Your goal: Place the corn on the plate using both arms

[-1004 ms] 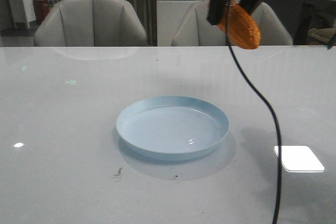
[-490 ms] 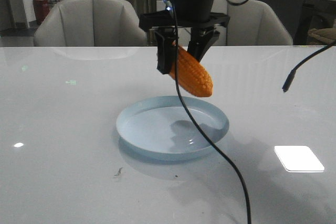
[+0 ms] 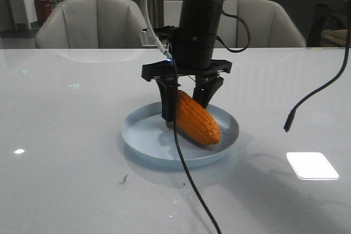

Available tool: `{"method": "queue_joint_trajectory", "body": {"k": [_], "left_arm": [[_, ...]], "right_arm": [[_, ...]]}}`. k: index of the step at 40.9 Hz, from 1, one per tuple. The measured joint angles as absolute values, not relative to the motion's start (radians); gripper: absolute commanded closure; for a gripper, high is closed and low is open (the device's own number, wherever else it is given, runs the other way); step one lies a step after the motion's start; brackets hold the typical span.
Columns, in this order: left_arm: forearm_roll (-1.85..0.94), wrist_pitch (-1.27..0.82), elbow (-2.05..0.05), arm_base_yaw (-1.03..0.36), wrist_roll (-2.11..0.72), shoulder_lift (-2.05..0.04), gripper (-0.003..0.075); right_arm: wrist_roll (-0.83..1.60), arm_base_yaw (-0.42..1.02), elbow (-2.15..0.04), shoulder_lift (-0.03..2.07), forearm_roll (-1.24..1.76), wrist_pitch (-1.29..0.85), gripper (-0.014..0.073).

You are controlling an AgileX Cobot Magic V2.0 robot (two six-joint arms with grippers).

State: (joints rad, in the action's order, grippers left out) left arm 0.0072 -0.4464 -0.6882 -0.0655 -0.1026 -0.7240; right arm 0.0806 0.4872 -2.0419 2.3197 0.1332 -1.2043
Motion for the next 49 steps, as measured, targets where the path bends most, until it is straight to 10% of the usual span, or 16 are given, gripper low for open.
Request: {"method": "queue_joint_trajectory", "body": {"k": [25, 49], "left_arm": [[0.007, -0.446, -0.688, -0.065, -0.103, -0.724, 0.0592], [0.007, -0.446, -0.688, -0.065, -0.103, -0.724, 0.0592]], "right_arm": [[0.081, 0.487, -2.310, 2.262, 0.117, -1.237, 0.0054], [0.077, 0.257, -2.281, 1.661, -0.024, -1.254, 0.0054]]}}
